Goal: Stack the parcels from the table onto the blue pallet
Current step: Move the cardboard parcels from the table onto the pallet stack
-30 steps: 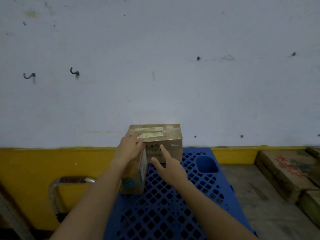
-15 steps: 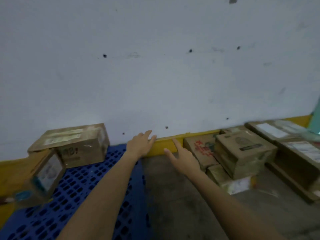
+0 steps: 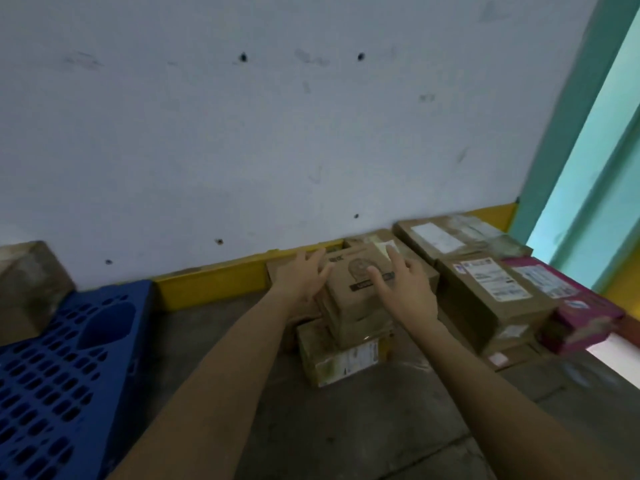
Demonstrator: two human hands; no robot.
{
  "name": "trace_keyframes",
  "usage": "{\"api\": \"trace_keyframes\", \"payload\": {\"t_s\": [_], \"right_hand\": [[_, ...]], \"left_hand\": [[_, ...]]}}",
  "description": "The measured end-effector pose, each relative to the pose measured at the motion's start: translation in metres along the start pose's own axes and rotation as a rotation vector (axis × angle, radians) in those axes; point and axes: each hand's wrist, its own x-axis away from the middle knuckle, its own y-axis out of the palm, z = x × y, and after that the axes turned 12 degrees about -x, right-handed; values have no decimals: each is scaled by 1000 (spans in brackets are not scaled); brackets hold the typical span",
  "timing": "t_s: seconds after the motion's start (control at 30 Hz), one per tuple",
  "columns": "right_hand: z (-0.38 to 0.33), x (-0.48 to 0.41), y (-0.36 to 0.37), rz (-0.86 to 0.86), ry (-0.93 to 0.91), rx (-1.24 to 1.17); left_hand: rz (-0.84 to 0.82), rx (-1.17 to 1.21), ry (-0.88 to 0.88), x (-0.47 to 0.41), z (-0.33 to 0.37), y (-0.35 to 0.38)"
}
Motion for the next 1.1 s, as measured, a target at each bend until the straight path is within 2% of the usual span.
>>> {"api": "trace_keyframes", "payload": {"t_s": [0.17, 0.3, 0.5, 0.67, 0.83, 1.1], "right_hand": [[24, -11, 4, -43, 47, -20], [38, -14, 12, -138, 119, -143], [35, -9, 15, -125, 96, -182], [11, 4, 22, -120, 45, -171], [-44, 16, 47, -165, -48, -201], [-162, 74, 143, -248, -193, -268]], "left_hand": [[-97, 28, -24, -24, 10, 9], [-137, 235, -54, -31, 13, 20], [-105, 358, -64, -25, 11, 24], [-12, 342, -82, -12, -4, 10], [66, 341, -156, 20, -57, -25], [112, 250, -350, 123, -199, -72]]}}
